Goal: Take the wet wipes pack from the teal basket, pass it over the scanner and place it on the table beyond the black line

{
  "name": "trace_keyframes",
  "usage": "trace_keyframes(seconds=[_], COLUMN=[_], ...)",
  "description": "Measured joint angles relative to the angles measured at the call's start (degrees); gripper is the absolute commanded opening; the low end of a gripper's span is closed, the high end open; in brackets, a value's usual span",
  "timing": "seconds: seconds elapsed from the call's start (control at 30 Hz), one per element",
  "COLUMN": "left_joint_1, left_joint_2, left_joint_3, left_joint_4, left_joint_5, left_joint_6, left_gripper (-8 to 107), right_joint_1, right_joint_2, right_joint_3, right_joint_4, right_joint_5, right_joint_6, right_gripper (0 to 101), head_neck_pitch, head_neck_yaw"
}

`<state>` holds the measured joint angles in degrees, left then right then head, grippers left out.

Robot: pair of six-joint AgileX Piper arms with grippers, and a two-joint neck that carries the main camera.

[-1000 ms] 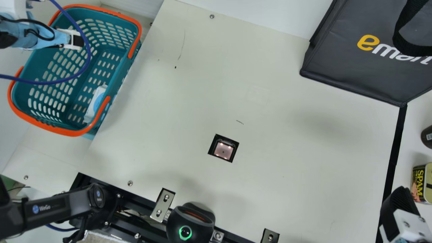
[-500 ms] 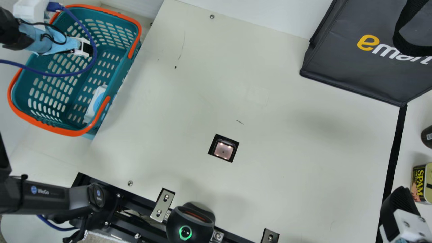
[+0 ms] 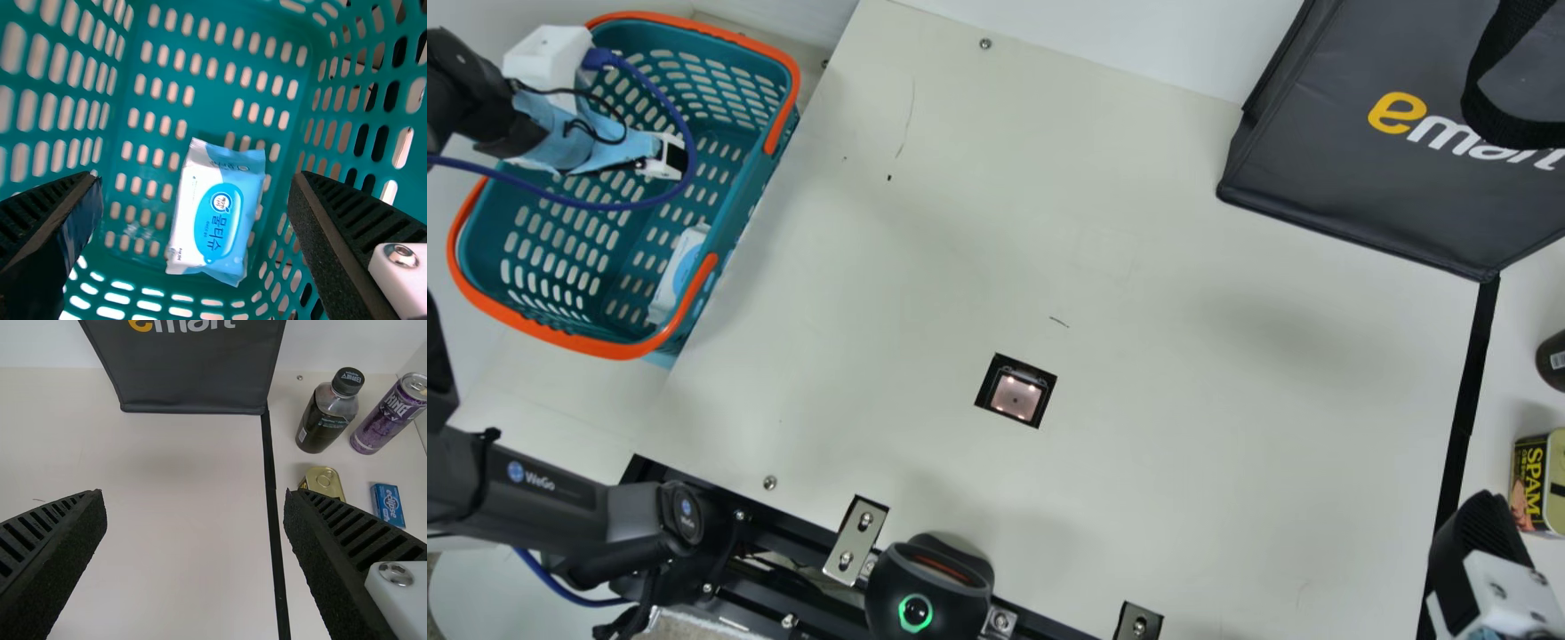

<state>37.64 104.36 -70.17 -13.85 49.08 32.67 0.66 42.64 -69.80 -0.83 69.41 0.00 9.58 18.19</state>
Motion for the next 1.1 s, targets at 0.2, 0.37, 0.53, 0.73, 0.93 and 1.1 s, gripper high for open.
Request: trace_keyframes(seconds=[0.2, 0.37, 0.53, 0.73, 0.93, 1.1], left_joint_1=[1.0, 2.1, 3.1, 3.8, 4.0, 4.3], left_joint_2=[2.1, 3.8, 5.2, 6.6, 8.0, 9.0], left_joint_3=[1.3, 2.0, 3.1, 4.5, 6.2, 7.4], left_joint_4=[-2.1, -4.8, -6.9, -8.0, -8.0, -7.7], left_joint_5=[0.2, 1.1, 0.6, -0.8, -2.7, -4.0], left_joint_6=[2.5, 5.9, 10.3, 15.4, 19.7, 21.9], left_gripper=[90, 90, 90, 90, 90, 90], right_joint_1=[0.0, 0.0, 0.0, 0.0, 0.0, 0.0], right_joint_2=[0.0, 0.0, 0.0, 0.0, 0.0, 0.0], right_joint_3=[0.0, 0.0, 0.0, 0.0, 0.0, 0.0], right_joint_4=[0.0, 0.0, 0.0, 0.0, 0.0, 0.0], right_joint_5=[0.0, 0.0, 0.0, 0.0, 0.0, 0.0], right_joint_6=[0.0, 0.0, 0.0, 0.0, 0.0, 0.0], right_gripper=[95, 95, 95, 95, 95, 95], head_neck_pitch=[0.0, 0.0, 0.0, 0.0, 0.0, 0.0], head_neck_yaw=[0.0, 0.0, 0.1, 0.0, 0.0, 0.1])
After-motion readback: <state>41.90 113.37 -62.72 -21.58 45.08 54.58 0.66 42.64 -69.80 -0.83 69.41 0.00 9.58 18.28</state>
